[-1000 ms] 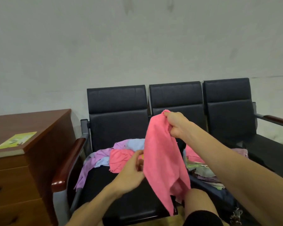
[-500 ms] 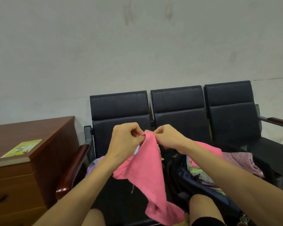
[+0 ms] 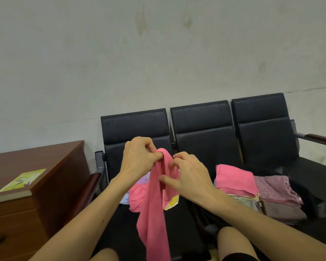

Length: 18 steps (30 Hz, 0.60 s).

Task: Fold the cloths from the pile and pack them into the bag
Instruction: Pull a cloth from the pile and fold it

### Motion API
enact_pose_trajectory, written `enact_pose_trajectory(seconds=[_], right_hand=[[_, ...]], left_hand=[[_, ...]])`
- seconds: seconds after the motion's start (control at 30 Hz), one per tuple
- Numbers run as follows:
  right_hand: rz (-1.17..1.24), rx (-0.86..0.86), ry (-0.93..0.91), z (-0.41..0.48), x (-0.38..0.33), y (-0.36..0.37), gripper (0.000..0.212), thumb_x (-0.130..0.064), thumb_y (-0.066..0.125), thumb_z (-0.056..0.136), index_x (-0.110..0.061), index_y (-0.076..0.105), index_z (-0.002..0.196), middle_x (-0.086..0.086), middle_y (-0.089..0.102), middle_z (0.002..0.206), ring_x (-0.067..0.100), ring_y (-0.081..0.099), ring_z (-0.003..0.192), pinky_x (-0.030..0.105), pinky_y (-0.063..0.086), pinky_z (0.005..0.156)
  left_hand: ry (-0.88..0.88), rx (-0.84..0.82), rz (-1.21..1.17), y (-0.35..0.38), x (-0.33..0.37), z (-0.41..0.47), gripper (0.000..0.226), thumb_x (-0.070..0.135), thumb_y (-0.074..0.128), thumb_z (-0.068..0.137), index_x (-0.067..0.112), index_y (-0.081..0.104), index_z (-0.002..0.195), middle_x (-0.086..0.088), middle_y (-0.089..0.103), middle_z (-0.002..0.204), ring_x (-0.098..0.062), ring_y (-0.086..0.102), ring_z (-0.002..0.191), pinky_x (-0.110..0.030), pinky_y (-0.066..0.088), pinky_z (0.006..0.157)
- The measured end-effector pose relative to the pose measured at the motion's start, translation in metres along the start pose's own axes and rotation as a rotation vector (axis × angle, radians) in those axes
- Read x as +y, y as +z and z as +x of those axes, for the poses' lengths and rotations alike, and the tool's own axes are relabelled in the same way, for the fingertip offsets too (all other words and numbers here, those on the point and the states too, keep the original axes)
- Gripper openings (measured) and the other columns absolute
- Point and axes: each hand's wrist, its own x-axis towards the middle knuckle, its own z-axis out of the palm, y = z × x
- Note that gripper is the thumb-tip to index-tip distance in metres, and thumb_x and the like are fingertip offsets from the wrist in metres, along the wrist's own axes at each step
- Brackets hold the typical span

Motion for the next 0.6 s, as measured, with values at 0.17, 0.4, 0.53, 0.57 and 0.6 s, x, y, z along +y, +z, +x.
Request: enact_pose_trajectory(seconds=[0.17, 0.4, 0.53, 0.57, 0.6], right_hand=[[0.087, 0.004, -0.015, 0.011, 0.010, 0.010, 0.023, -0.029, 0.057, 0.097, -0.017, 0.072, 0.109, -0.006, 0.062, 0.121, 0.015, 0.055, 0.108, 0.026, 0.044, 0.088], [0.422, -0.075, 0.172, 0.030, 0.025, -0.018, 0.012, -0.021, 0.065, 0.091, -0.027, 0.076, 0.089, -0.012, 0.072, 0.089, 0.004, 0.066, 0.087, 0.026, 0.052, 0.081], [0.497, -0.029, 0.136, 0.056, 0.017, -0.050, 0.020, -0.015, 0.057, 0.094, -0.026, 0.071, 0.086, -0.008, 0.068, 0.078, 0.002, 0.058, 0.067, 0.016, 0.043, 0.059], [0.471, -0.057, 0.084, 0.061, 0.012, -0.057, 0.022, -0.013, 0.055, 0.095, -0.027, 0.069, 0.086, -0.010, 0.066, 0.078, 0.001, 0.057, 0.068, 0.016, 0.041, 0.060], [0.435, -0.094, 0.030, 0.065, 0.007, -0.063, 0.023, -0.013, 0.055, 0.094, -0.029, 0.068, 0.085, -0.011, 0.066, 0.078, 0.001, 0.058, 0.071, 0.018, 0.041, 0.065]], left_hand=[[-0.005, 0.017, 0.007, -0.007, -0.004, 0.005, 0.023, 0.012, 0.078, 0.068, 0.017, 0.062, 0.053, 0.006, 0.061, 0.046, -0.012, 0.061, 0.051, -0.032, 0.054, 0.058], [-0.013, -0.059, 0.031, -0.016, -0.023, 0.003, 0.025, 0.015, 0.086, 0.068, 0.014, 0.064, 0.056, 0.005, 0.064, 0.049, -0.009, 0.061, 0.047, -0.035, 0.057, 0.058], [-0.035, -0.403, 0.037, -0.020, -0.022, -0.002, 0.035, 0.035, 0.093, 0.064, 0.010, 0.068, 0.067, -0.001, 0.070, 0.059, -0.010, 0.062, 0.051, -0.032, 0.056, 0.059], [-0.027, -0.440, 0.034, -0.021, -0.019, -0.002, 0.039, 0.044, 0.092, 0.061, 0.015, 0.070, 0.073, -0.001, 0.071, 0.063, -0.006, 0.061, 0.054, -0.027, 0.054, 0.059], [-0.023, -0.438, 0.011, -0.022, -0.015, -0.001, 0.043, 0.051, 0.090, 0.057, 0.021, 0.071, 0.080, 0.000, 0.072, 0.068, -0.003, 0.060, 0.056, -0.023, 0.052, 0.060]])
